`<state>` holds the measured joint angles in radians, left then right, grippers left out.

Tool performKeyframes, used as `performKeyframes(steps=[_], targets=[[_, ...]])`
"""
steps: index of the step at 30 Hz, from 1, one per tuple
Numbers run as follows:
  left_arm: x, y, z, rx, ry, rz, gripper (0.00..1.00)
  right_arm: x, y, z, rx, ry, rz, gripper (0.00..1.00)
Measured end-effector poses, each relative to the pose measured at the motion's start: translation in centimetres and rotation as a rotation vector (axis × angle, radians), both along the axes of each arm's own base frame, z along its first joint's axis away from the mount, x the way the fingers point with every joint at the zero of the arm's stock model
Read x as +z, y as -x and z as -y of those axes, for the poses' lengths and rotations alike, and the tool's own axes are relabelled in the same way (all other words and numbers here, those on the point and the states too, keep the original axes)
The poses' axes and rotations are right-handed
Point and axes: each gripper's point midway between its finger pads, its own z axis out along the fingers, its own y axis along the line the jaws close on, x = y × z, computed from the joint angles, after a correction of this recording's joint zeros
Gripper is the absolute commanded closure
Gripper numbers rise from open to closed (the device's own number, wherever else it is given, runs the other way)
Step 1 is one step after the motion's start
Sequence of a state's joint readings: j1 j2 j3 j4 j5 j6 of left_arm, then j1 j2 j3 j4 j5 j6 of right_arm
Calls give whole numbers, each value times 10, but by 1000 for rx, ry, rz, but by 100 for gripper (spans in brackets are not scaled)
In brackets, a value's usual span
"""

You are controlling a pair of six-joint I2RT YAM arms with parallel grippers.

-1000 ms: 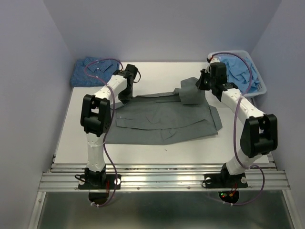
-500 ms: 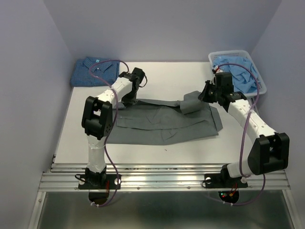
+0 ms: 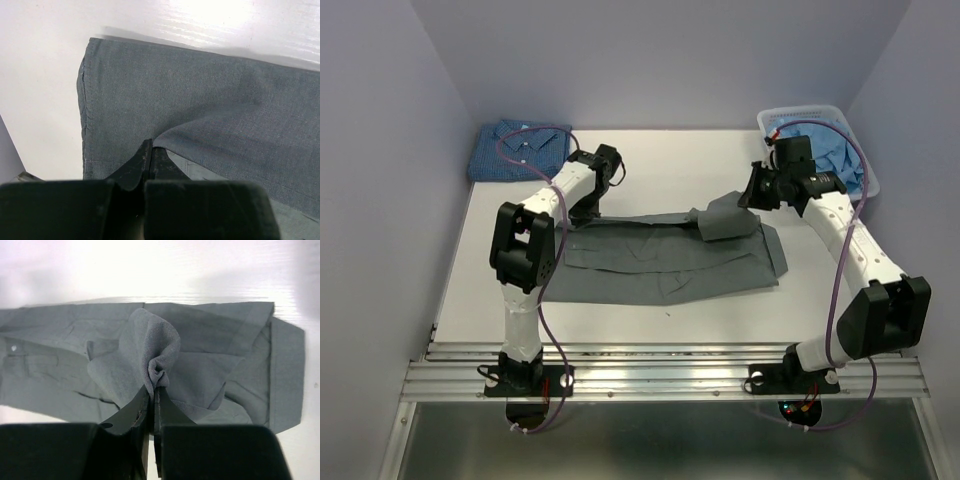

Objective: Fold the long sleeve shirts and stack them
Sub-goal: Fold the shirt

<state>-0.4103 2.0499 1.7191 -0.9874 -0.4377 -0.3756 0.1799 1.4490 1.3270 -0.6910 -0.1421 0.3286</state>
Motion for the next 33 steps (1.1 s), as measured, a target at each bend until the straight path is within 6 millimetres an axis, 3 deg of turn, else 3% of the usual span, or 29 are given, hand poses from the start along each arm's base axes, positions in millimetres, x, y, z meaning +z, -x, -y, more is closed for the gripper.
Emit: performKeyframes(steps=[4, 11, 14, 15, 16, 19, 22, 27, 30, 33], targets=[[-3, 2, 0, 11, 0, -2, 100, 2, 3, -12, 50, -50, -37, 94], [-20, 17, -5, 17, -13, -52, 83, -8, 22, -20, 82, -88, -135, 93], [-24, 18, -4, 18, -5, -57, 66, -13, 20, -21, 80, -91, -155, 94], [-26, 19, -4, 18, -3, -55, 52, -16, 17, -22, 77, -93, -164, 94], [-27, 20, -4, 20, 0, -55, 46, -19, 14, -23, 75, -95, -170, 96], [-30, 24, -4, 20, 10, -60, 29, -34, -4, -27, 57, -106, -199, 96], [-31, 28, -2, 20, 31, -60, 1, -55, -26, -31, 33, -114, -214, 91], [-20, 25, 8, 13, 103, -20, 1, -81, -59, -29, -2, -76, -213, 88], [-10, 21, 16, 6, 152, 17, 1, -99, -94, -29, -4, -45, -173, 85], [-3, 17, 23, -3, 190, 40, 1, -122, -115, -28, 8, -12, -163, 74]])
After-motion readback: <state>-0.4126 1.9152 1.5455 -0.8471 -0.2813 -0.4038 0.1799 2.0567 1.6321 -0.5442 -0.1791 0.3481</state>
